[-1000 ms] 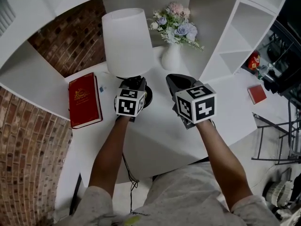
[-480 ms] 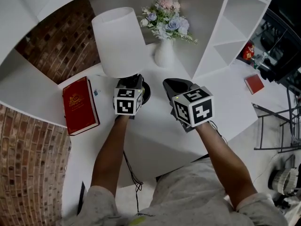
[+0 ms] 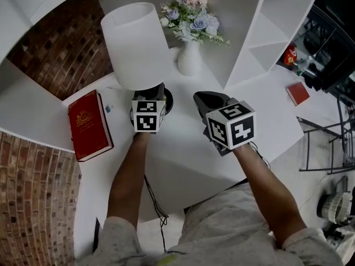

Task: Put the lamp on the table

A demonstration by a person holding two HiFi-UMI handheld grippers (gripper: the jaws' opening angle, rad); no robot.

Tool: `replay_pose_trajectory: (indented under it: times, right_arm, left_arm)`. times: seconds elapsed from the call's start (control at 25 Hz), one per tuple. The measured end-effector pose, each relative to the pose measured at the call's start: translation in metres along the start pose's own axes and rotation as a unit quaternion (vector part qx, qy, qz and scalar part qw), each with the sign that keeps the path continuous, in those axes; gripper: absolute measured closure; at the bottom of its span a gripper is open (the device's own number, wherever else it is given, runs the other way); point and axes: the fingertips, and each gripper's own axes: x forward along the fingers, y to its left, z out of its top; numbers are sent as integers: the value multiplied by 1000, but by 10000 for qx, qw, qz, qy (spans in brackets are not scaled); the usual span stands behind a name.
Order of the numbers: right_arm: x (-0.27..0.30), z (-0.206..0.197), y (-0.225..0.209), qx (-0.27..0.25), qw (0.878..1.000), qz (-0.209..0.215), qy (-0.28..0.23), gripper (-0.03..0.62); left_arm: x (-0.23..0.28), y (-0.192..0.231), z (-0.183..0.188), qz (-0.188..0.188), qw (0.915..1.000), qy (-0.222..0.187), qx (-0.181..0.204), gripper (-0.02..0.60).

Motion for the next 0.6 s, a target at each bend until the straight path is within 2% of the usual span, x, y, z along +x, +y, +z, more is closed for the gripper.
replay_pose_trajectory:
  times: [0.28, 0.6]
  right_arm:
    - [-2, -6, -8, -15, 10000, -68, 51, 589]
    - [-1, -7, -9, -93, 9999, -101, 31, 589]
  left_arm:
    - [8, -1, 5, 27, 9997, -253, -9, 537]
    - [14, -1, -1, 116, 9994, -310, 51, 537]
